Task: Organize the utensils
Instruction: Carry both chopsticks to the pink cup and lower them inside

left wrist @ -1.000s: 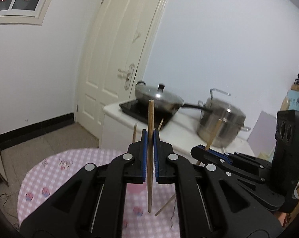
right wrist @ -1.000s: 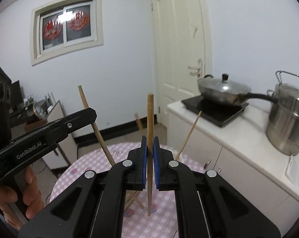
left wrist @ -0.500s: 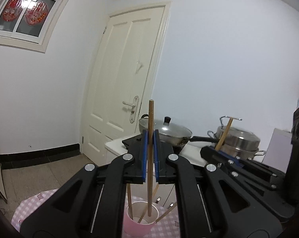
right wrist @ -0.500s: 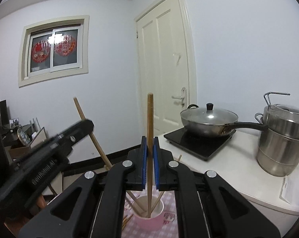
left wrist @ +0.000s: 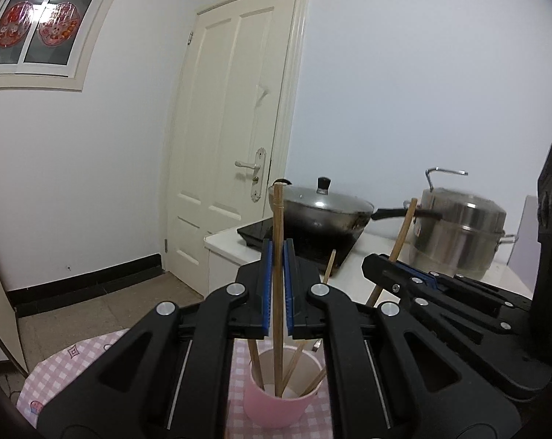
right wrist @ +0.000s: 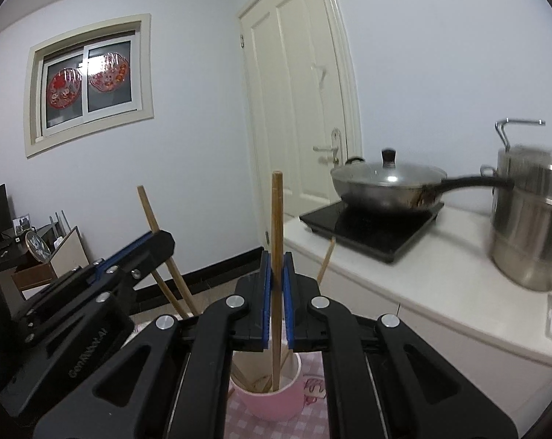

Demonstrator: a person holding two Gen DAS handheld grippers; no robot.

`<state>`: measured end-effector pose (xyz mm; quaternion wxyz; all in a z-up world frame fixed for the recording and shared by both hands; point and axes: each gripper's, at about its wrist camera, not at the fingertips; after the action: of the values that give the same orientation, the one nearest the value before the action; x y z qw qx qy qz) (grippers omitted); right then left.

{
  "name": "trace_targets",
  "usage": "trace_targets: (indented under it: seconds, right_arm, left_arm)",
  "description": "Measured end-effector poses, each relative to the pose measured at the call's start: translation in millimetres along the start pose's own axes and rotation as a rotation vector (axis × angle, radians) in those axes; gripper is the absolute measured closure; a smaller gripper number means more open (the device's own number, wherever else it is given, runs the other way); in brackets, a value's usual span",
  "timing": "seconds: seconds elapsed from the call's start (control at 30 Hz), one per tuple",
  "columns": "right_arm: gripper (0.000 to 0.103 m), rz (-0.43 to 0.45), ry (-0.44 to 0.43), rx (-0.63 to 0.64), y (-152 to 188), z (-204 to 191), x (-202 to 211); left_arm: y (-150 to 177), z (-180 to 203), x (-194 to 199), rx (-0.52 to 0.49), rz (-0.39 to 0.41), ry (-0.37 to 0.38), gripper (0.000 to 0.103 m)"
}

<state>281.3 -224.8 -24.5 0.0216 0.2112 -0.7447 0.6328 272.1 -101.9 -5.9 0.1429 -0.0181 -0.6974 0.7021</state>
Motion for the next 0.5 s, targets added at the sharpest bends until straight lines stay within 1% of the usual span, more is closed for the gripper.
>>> trace_targets:
  seconds: [0.1,0.3,0.5]
  right_arm:
    - [0.099,-0.019,0.006,-0.006,7,2,-2]
    - [0.098,-0.066,0.017,-0.009,19,3,-6]
    - [0.098,-0.106,0.030,-0.027,26,6,-11]
  left_arm:
    - [10,1,1,-0.012,-0.015,-0.004,0.097]
    - [22,-5,1,-0.001,-0.066,0.002,0.097]
    - [29,-7,-2,0.008,-0.122,0.026,0.096]
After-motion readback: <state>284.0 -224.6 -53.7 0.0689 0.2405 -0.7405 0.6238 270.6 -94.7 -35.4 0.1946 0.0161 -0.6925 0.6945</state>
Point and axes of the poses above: each gripper's, at about its wrist camera, not at the fingertips, and x roughly against the way its jaws point, z to its right, y to its underside, and after that the axes turned 6 degrees about -x, right-handed
